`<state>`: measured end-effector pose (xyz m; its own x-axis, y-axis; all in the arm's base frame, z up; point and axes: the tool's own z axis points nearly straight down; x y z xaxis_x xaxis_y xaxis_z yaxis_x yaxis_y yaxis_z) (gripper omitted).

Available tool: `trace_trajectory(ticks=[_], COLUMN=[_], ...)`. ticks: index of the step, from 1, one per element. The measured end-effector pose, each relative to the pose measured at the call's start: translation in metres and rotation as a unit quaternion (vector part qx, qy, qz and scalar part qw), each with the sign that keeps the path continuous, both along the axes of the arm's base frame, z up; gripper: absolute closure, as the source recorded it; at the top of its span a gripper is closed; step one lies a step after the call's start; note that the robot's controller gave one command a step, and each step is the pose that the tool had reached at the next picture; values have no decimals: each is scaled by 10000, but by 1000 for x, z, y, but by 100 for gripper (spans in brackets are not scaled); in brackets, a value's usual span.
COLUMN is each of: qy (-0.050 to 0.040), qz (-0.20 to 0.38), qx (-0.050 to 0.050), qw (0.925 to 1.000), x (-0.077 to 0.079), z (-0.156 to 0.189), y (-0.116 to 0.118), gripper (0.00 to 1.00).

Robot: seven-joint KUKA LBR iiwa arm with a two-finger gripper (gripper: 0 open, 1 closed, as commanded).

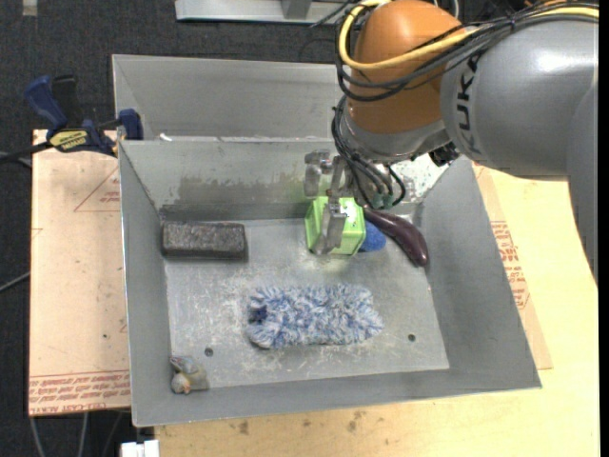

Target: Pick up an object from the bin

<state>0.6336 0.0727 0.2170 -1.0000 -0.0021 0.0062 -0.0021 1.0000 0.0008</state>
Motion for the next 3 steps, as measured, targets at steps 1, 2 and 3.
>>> trace_trajectory(ticks=[1,2,3], qy=[-41,-70,-51], qz=[-6,308,466], qx=[3,3,4], qw=[10000,9995,9989], x=[2,-16,-43], z=[5,-28,-89], y=[0,-2,-6], gripper=[0,0,0])
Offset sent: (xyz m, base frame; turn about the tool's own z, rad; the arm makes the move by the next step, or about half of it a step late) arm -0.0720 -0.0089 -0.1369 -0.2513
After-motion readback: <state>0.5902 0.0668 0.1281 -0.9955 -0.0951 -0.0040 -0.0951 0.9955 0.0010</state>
